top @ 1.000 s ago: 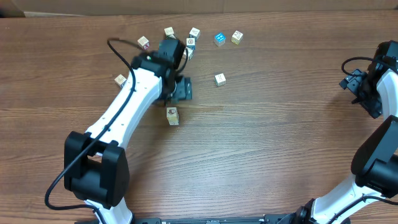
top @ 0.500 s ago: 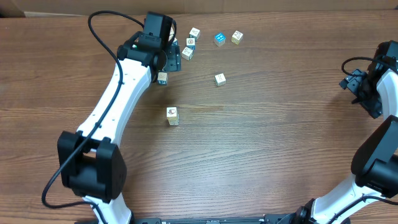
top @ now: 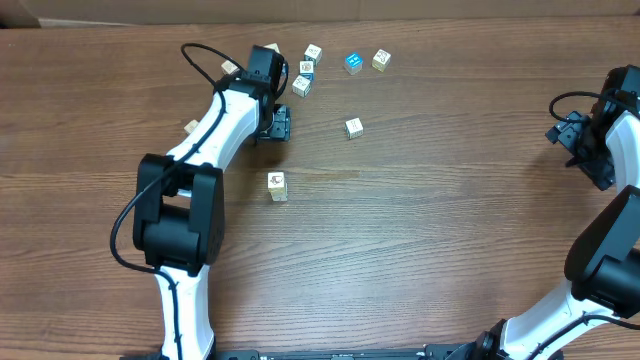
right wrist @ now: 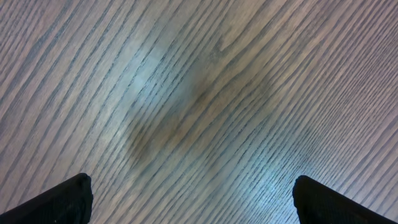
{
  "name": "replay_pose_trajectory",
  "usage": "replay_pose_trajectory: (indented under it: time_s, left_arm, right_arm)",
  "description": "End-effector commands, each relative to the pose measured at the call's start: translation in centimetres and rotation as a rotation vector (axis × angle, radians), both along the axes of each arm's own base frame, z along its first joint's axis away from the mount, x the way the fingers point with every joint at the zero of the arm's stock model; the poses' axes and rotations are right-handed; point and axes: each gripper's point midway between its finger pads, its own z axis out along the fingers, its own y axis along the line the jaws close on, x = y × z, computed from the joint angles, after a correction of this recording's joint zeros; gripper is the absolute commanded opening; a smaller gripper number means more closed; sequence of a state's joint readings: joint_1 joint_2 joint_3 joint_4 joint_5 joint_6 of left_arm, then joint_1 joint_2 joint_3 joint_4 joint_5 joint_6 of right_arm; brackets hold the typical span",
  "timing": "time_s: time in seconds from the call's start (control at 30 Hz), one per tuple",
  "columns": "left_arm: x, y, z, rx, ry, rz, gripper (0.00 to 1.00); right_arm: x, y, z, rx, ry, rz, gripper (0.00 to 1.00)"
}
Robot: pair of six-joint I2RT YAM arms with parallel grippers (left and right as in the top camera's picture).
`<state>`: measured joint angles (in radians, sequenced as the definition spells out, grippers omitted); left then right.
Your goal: Form a tower
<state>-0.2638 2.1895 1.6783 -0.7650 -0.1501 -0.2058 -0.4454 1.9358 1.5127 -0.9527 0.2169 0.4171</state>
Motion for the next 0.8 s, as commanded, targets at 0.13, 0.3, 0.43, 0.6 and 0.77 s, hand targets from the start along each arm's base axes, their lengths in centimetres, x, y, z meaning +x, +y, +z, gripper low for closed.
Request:
replay_pose_trajectory:
  time_s: [0.13, 0.3, 0.43, 0.6, 0.77]
  left_arm:
    - [1.7, -0.3, 0.3, -0.018, -0.053, -0.021, 0.68]
    - [1.9, -0.2, 0.4, -0.019, -0.061, -0.018, 0.55]
    - [1.9, -0.2, 0.4, -0.019, -0.061, -0.018, 0.51]
    - [1.9, -0.2, 0.4, -0.021, -0.061, -0.015, 0.50]
    - [2.1, -0.2, 0.4, -0.022, -0.069, -0.014, 0.50]
  right_arm:
    - [0.5, -0.5, 1.7, -0.027, -0.041, -0.003, 1.00]
    - [0.5, -0.5, 1.7, -0.027, -0.041, -0.003, 1.00]
    - [0.5, -0.5, 1.7, -0.027, -0.041, -0.003, 1.00]
    - [0.5, -0.5, 1.7, -0.027, -0.041, -0.003, 1.00]
    - [0.5, -0.5, 1.7, -0.027, -0.041, -0.003, 1.00]
